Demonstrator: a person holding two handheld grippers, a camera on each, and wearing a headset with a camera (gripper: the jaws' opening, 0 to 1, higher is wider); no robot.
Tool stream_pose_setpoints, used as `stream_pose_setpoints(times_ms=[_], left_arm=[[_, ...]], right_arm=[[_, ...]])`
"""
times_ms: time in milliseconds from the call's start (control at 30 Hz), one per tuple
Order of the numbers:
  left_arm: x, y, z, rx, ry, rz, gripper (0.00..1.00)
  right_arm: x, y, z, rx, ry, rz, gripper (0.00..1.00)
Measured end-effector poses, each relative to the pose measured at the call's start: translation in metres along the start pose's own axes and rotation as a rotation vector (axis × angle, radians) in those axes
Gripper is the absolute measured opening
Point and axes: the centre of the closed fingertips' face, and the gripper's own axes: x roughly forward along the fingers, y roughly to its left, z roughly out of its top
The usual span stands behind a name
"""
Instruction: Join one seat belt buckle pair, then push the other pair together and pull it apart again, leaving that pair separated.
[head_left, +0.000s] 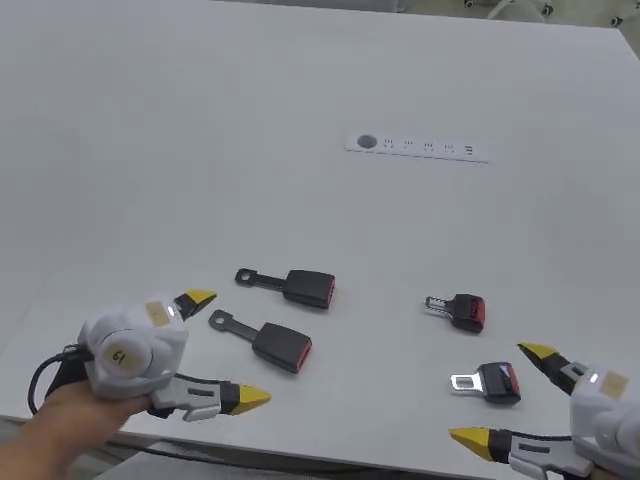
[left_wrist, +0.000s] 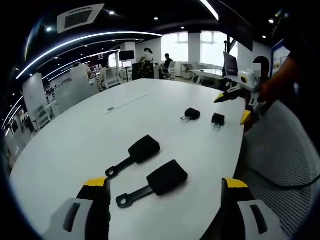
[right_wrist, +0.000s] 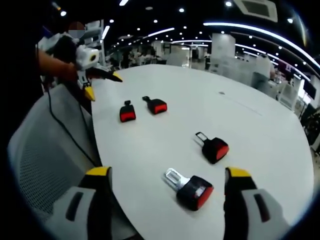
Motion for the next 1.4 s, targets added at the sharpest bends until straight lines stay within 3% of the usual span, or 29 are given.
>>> stream_pose_setpoints(times_ms=[267,533,767,933,1133,1400], left_arm=[[0.011,0.004,0.0,0.027,0.024,-0.016,0.91],[0.025,0.009,-0.009,0.088,0.087,-0.043,0.88],[0.037,0.01,-0.012,0.122,0.114,-0.075,0.86],[0.048,0.01,-0.023,0.219,0.172,-0.128,0.82],[0.06,0.007,-0.031,0.264,0.216,-0.192,0.79],[0.075,0.013,-0.034,0.328,0.246,-0.259,0.67]], right_arm=[[0.001,-0.013,-0.006,-0.019,0.035,0.03,0.92],[0.006,-0.024,-0.014,-0.051,0.088,0.074,0.88],[0.012,-0.029,-0.024,-0.096,0.145,0.122,0.82],[0.015,-0.029,-0.031,-0.13,0.182,0.166,0.81],[0.019,-0.03,-0.039,-0.164,0.22,0.211,0.79],[0.026,-0.034,-0.041,-0.178,0.248,0.276,0.74]])
